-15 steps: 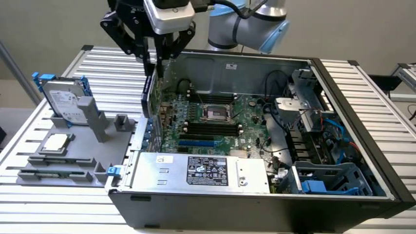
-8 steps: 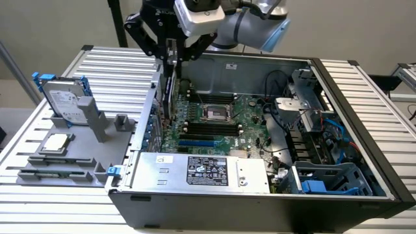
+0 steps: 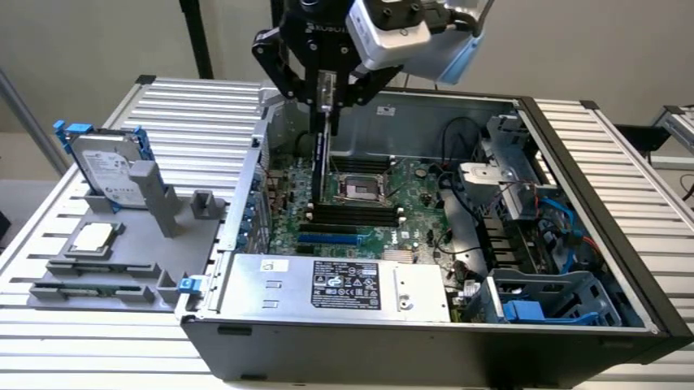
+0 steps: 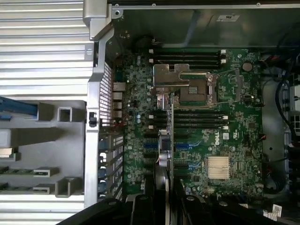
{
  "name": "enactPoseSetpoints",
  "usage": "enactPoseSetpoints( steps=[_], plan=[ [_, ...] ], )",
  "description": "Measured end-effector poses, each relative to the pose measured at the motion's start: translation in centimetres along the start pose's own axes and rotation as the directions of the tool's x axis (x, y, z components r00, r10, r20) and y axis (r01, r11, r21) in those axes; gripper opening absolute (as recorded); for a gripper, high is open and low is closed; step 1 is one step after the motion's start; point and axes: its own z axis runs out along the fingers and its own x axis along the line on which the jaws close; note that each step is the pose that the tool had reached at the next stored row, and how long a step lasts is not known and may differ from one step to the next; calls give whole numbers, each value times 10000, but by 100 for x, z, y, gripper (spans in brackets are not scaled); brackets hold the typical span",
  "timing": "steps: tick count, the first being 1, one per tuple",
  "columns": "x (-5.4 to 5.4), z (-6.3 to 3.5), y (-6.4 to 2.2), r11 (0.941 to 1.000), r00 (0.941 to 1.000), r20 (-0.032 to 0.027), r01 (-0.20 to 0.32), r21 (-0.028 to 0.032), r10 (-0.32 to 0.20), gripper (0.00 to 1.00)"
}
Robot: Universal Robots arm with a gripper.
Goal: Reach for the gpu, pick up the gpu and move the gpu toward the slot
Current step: 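Pick up the gpu and move the gpu toward the slot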
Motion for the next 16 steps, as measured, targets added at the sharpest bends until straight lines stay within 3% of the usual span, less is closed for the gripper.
enactPoseSetpoints(
  steps=[13,16],
  plan=[
    [-591,32,41,10000,10000,-2,-1,0,1,27],
    [-624,31,42,10000,10000,-11,0,1,0,27]
  ],
)
